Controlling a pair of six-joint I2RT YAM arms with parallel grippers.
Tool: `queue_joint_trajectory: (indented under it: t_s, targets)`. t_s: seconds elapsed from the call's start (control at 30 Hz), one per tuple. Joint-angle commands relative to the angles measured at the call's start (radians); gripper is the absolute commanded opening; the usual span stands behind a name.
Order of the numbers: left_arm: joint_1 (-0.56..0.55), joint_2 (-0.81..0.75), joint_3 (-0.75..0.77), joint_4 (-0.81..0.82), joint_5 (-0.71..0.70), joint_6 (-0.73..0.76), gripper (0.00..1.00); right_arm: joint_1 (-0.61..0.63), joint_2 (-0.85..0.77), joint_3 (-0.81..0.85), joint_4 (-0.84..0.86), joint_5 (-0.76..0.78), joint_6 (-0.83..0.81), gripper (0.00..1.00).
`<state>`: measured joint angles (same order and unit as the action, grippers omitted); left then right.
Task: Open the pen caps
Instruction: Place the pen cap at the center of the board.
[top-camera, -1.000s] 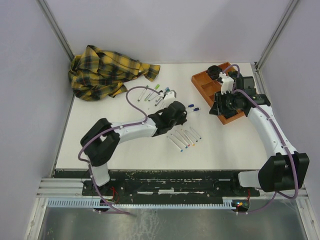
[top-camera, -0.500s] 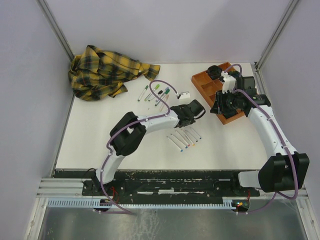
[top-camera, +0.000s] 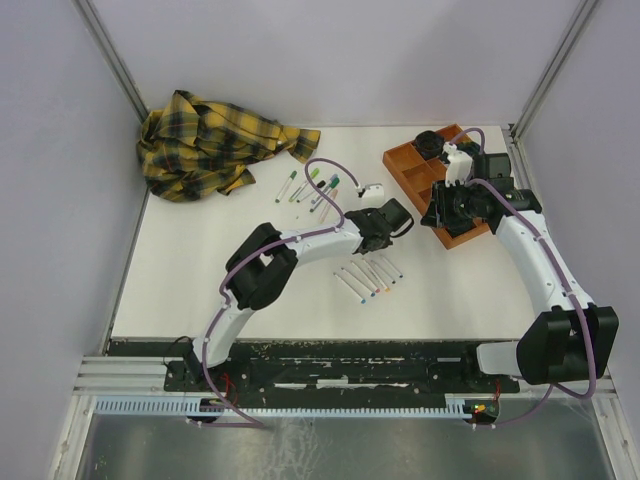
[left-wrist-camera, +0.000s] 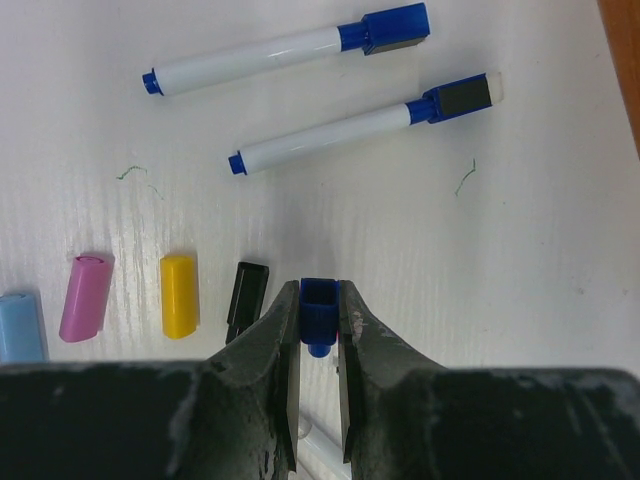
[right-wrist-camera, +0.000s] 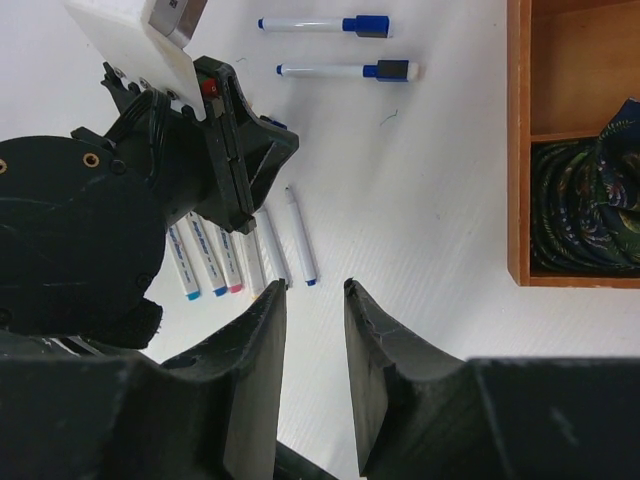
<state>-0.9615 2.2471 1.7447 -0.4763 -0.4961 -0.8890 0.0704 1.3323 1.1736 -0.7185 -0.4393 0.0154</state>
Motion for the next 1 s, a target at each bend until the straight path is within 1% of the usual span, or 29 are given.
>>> queue_joint_trajectory:
  t_s: [0.0,0.23,0.27,0.3,0.37,0.77,0.87,0.97]
  targets:
    - [0.001,0.014,0.041,0.005,-0.022,0.032,0.21,-0.004,-0.032,0.001,0.032,0.004,0.021,0.37]
    - [0.005,0.02,0.045,0.006,-0.002,0.031,0.24,-0.008,-0.035,0.0,0.034,-0.003,0.021,0.37]
    - [0.005,0.02,0.049,0.005,0.002,0.034,0.24,-0.008,-0.035,-0.001,0.032,-0.004,0.021,0.37]
    - [0.005,0.019,0.051,0.005,0.008,0.037,0.27,-0.01,-0.035,-0.001,0.032,-0.006,0.021,0.37]
    - [0.005,0.017,0.055,0.007,0.012,0.042,0.29,-0.009,-0.036,-0.001,0.032,-0.007,0.021,0.37]
    - [0.008,-0.041,0.048,0.006,0.011,0.085,0.3,-0.016,-0.037,-0.001,0.032,-0.015,0.02,0.37]
    - [0.009,-0.08,0.038,0.008,-0.005,0.116,0.3,-0.017,-0.038,-0.002,0.031,-0.024,0.018,0.37]
    - [0.016,-0.132,0.009,0.042,-0.009,0.206,0.3,-0.018,-0.037,-0.002,0.032,-0.038,0.017,0.37]
